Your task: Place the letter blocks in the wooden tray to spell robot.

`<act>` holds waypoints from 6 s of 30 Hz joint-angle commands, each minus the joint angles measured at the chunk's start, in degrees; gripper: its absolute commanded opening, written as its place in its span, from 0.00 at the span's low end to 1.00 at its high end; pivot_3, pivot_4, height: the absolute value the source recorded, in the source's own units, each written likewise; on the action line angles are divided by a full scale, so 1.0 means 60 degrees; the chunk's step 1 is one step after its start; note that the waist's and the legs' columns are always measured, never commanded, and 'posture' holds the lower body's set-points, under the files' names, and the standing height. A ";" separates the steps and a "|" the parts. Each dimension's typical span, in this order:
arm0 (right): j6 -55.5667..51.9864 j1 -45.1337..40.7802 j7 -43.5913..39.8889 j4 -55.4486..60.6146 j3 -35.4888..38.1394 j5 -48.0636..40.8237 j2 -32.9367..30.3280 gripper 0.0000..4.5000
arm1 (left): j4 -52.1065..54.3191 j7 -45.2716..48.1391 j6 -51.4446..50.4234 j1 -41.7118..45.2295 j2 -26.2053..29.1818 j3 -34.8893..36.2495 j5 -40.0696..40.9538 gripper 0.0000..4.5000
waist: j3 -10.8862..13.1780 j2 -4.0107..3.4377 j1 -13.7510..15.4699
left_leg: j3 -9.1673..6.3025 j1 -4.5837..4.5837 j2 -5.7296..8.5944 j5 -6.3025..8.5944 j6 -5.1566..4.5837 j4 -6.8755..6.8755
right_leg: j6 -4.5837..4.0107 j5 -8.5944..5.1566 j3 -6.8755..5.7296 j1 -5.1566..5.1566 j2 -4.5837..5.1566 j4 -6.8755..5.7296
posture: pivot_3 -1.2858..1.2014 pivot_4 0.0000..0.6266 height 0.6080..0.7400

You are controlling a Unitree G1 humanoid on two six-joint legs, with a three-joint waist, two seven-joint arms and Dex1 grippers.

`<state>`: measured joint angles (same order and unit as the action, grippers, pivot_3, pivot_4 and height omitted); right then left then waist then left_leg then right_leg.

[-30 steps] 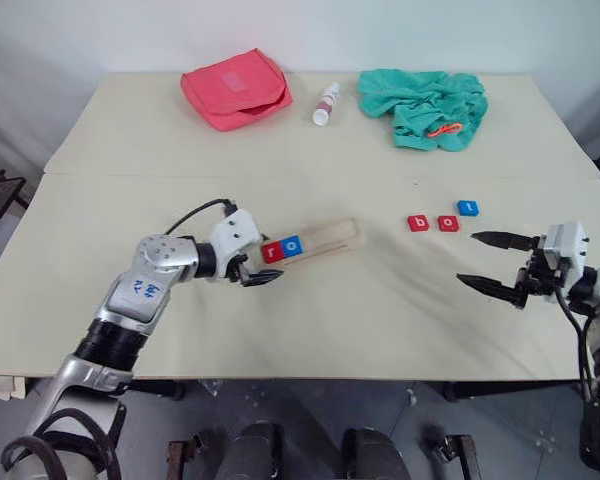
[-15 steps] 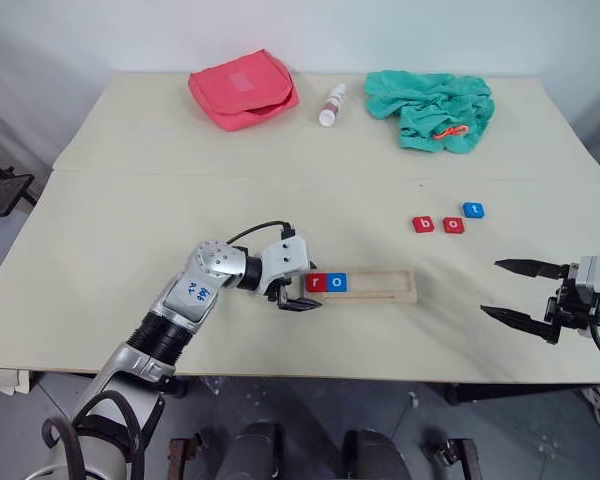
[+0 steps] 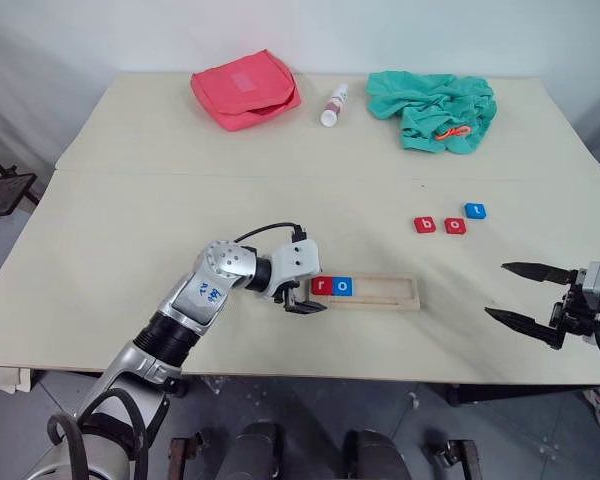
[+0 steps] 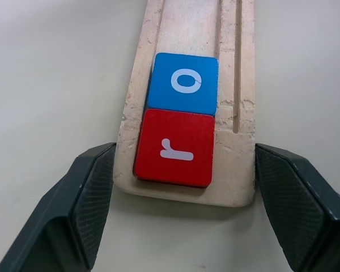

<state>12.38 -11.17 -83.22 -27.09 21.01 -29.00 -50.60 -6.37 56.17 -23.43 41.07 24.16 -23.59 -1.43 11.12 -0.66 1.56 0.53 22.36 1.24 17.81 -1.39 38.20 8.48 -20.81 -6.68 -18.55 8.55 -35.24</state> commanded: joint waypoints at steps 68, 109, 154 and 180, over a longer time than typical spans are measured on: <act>-0.7115 -0.0616 0.7335 0.5084 -0.0419 0.0959 0.0910 1.00 | -0.3193 0.4420 0.7326 -0.1832 0.0286 0.4604 0.4324 0.99 | -0.0005 -0.0003 -0.0042 | -0.0019 -0.0011 -0.0001 0.0000 0.0000 0.0001 | -0.0001 0.0000 0.0005 -0.0025 0.0005 -0.0060 | 0.52 0.24 1.00; -0.7001 -0.5266 0.9300 0.0085 -0.2693 0.3149 0.4260 0.65 | -0.2099 0.3525 0.7162 -0.2450 -0.0010 0.4477 0.4305 1.00 | -0.0009 0.0003 -0.0521 | -0.0046 -0.0003 0.0004 0.0000 0.0002 -0.0022 | -0.0001 0.0000 0.0007 -0.0072 0.0010 -0.0118 | 0.52 0.24 1.00; -1.1314 0.1202 1.2010 1.0146 -0.0362 0.1827 0.5337 0.33 | -0.2941 0.4929 0.7264 -0.2105 -0.0015 0.4640 0.4781 1.00 | -0.0015 0.0012 -0.0270 | 0.0009 0.0046 0.0008 -0.0005 0.0001 -0.0009 | -0.0001 0.0000 0.0078 -0.0171 0.0006 -0.0156 | 0.52 0.24 1.00; -0.6112 -0.1114 0.3500 0.4843 -0.3353 0.2486 -0.1347 0.99 | -0.1993 0.4662 0.7004 -0.2836 0.0022 0.4636 0.4951 1.00 | -0.0017 0.0022 -0.0283 | 0.0035 0.0037 0.0000 -0.0006 -0.0005 -0.0007 | -0.0001 0.0000 0.0076 -0.0144 0.0006 -0.0117 | 0.52 0.24 1.00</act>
<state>-29.18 -15.78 -57.44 5.75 2.85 -16.28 -57.02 -20.63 84.43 18.66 24.86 23.92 3.66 26.99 11.02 -0.53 -0.14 0.76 22.55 1.23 17.78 -1.43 38.18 8.47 -20.81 -6.23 -19.39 8.58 -35.95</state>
